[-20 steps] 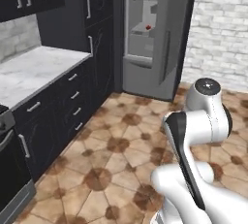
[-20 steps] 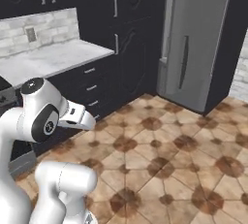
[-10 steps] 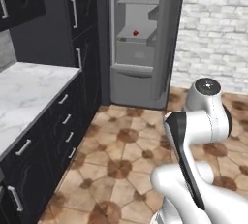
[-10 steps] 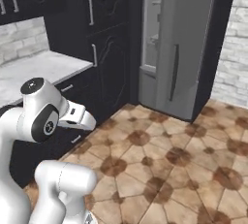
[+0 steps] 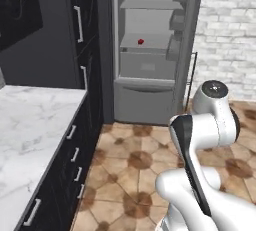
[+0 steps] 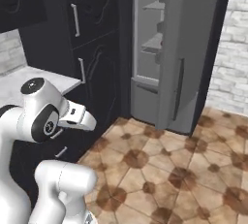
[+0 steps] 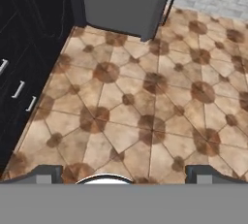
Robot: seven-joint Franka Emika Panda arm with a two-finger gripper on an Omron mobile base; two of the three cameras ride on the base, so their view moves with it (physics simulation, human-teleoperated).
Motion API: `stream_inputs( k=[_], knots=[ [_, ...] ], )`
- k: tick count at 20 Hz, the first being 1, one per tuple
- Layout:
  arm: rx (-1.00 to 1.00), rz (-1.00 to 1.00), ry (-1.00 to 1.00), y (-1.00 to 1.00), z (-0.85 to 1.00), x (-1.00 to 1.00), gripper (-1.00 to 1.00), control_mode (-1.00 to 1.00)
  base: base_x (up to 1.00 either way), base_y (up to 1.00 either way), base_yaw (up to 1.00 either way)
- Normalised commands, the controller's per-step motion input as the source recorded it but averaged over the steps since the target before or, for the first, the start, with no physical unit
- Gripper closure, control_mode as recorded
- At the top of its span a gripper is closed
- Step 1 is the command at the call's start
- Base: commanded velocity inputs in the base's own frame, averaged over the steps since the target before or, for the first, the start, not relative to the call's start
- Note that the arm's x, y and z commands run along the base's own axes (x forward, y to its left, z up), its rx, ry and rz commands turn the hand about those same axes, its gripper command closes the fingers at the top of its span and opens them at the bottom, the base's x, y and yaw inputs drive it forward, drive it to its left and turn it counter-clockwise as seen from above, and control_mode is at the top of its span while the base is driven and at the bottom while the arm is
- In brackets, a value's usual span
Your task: Place the cold items (potato and bell pepper) from the fridge in one tupperware on the dining counter. Place the warm items (kebab skewer and hot dog) in the stove area in another tupperware.
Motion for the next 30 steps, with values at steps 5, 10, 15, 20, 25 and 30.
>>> stream_inputs(
  k=[5,10,15,20,25,30],
  knots=[
    [0.00,0.00,0.00,0.00,0.00,0.00,-1.00,1.00,1.00,0.28,-0.20],
    [0.00,0.00,0.00,0.00,0.00,0.00,-1.00,1.00,1.00,0.14,-0.19],
    [0.00,0.00,0.00,0.00,0.00,0.00,-1.00,1.00,0.86,0.26,-0.23],
    [0.00,0.00,0.00,0.00,0.00,0.00,-1.00,1.00,0.68,0.31,-0.25],
    [0.00,0.00,0.00,0.00,0.00,0.00,-1.00,1.00,0.68,0.21,-0.23],
    [0.00,0.00,0.00,0.00,0.00,0.00,-1.00,1.00,0.62,0.25,-0.22]
  ],
)
